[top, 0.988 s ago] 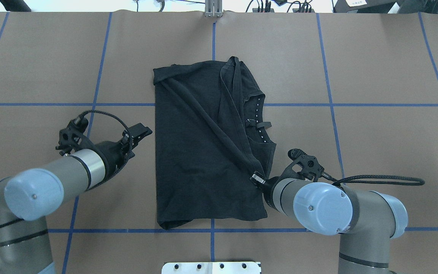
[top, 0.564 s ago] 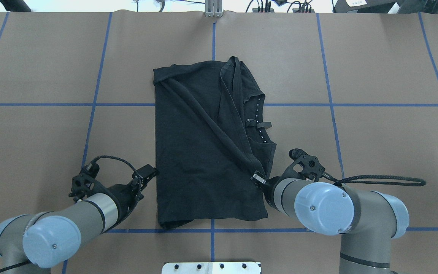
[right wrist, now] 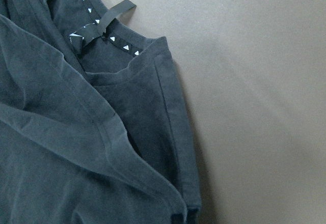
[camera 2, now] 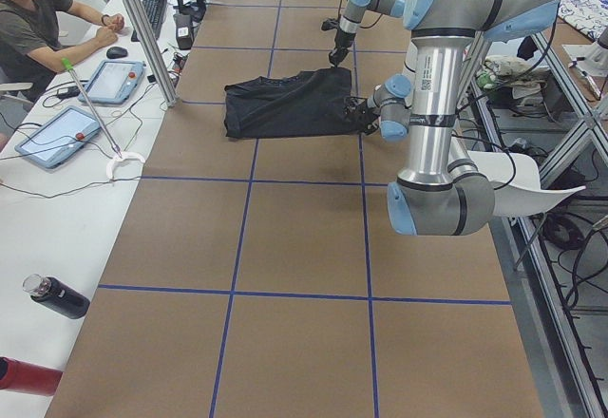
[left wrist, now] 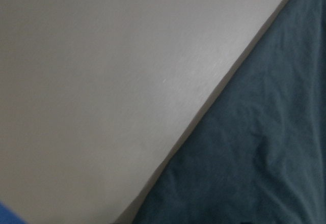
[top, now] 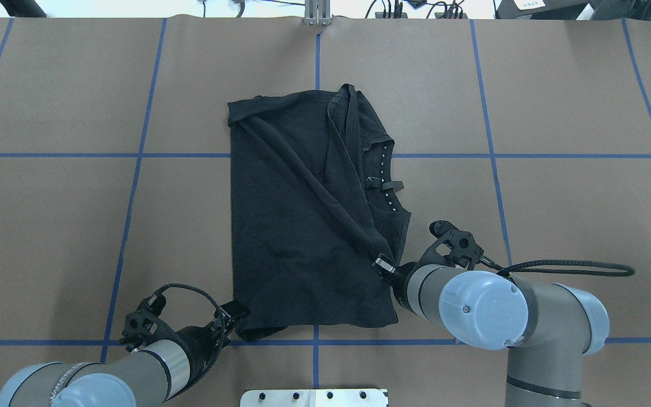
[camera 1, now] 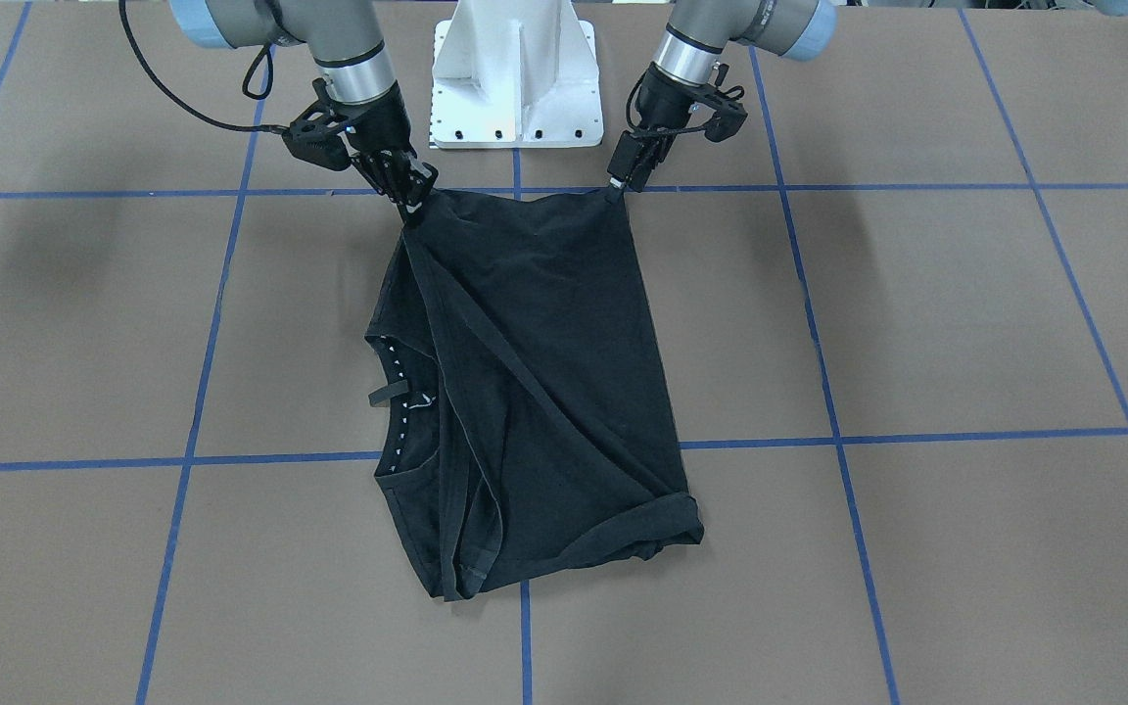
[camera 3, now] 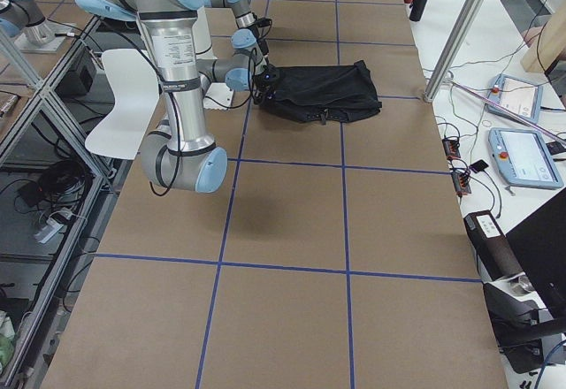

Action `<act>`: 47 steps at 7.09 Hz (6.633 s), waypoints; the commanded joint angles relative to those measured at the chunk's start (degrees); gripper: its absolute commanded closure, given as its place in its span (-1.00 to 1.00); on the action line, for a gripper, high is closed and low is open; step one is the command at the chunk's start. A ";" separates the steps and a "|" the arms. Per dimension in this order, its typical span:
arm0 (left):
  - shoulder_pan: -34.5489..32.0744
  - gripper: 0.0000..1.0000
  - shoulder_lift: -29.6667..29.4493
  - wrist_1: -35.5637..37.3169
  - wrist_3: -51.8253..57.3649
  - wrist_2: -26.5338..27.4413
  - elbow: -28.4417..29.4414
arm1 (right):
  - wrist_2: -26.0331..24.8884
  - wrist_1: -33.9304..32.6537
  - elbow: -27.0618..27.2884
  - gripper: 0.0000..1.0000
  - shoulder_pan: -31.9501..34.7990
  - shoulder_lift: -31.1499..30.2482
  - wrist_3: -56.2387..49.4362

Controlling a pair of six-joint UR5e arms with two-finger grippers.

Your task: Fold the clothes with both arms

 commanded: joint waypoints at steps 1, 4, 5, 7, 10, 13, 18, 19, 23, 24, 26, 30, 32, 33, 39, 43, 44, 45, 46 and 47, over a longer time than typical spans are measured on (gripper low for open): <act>0.55 -0.43 -0.11 0.01 -0.03 0.00 0.09 | 0.00 0.04 0.05 1.00 0.00 -0.03 0.00; 0.72 -0.32 -0.72 0.01 0.06 0.00 0.44 | 0.00 0.04 0.05 1.00 0.00 -0.03 0.00; 0.72 -0.22 -0.82 0.01 0.06 0.00 0.44 | 0.00 0.04 0.05 1.00 0.00 -0.03 0.00; 0.72 0.28 -0.82 0.01 0.06 -0.09 0.62 | 0.00 0.04 0.05 1.00 0.00 -0.21 0.00; 0.72 1.00 -0.82 0.01 -0.12 0.09 0.18 | 0.00 0.04 0.05 1.00 0.00 -0.21 0.00; 0.72 1.00 1.19 0.01 0.06 0.00 -7.42 | 0.09 0.04 0.92 1.00 0.00 -0.91 0.00; -8.52 1.00 1.14 8.69 1.37 -11.73 -25.14 | 14.45 0.39 9.82 1.00 9.16 -2.34 3.78; -13.64 1.00 -2.01 10.80 5.99 -14.73 -23.22 | 20.42 0.30 4.67 1.00 14.80 2.99 3.78; -26.49 1.00 -8.09 10.74 12.95 -21.34 -11.89 | 26.45 0.39 -10.72 1.00 23.28 12.95 1.07; -29.48 1.00 -9.68 9.95 14.80 -21.53 -7.60 | 26.72 0.39 -14.24 1.00 23.90 15.41 0.45; -34.50 1.00 -14.68 6.63 18.41 -22.23 3.72 | 27.42 0.48 -22.40 1.00 25.56 20.24 -2.88; -44.17 -0.99 -25.40 -12.80 28.51 -23.55 36.86 | 28.74 22.22 -63.58 -1.00 30.48 37.19 -15.34; -45.60 -1.00 -25.86 -13.00 29.68 -23.64 36.75 | 39.80 20.52 -62.71 -1.00 36.55 37.49 -19.42; -45.68 -1.00 -25.78 -13.00 29.68 -23.73 36.57 | 39.91 20.52 -61.75 -1.00 36.91 37.23 -19.51; -49.89 -1.00 -1.30 -11.94 69.39 -37.95 9.70 | 35.51 10.23 -33.76 -1.00 42.16 13.00 -47.26; -70.77 -1.00 13.83 -10.81 114.92 -53.76 10.89 | 37.08 -11.12 -13.78 -1.00 49.47 -1.57 -79.09; -75.43 -1.00 16.65 -10.10 123.54 -57.79 12.21 | 38.92 -11.04 -10.96 -1.00 51.48 -6.66 -82.76; -80.96 -1.00 17.28 -8.36 130.33 -62.18 14.83 | 41.55 -10.95 -9.20 -1.00 55.24 -12.02 -89.23; -84.58 -1.00 18.42 -4.86 137.79 -64.66 16.42 | 45.32 -10.86 -8.74 -1.00 59.37 -16.69 -95.91; -85.93 -1.00 18.52 0.31 140.65 -64.69 16.18 | 46.31 -11.56 -9.00 -1.00 62.11 -19.00 -102.07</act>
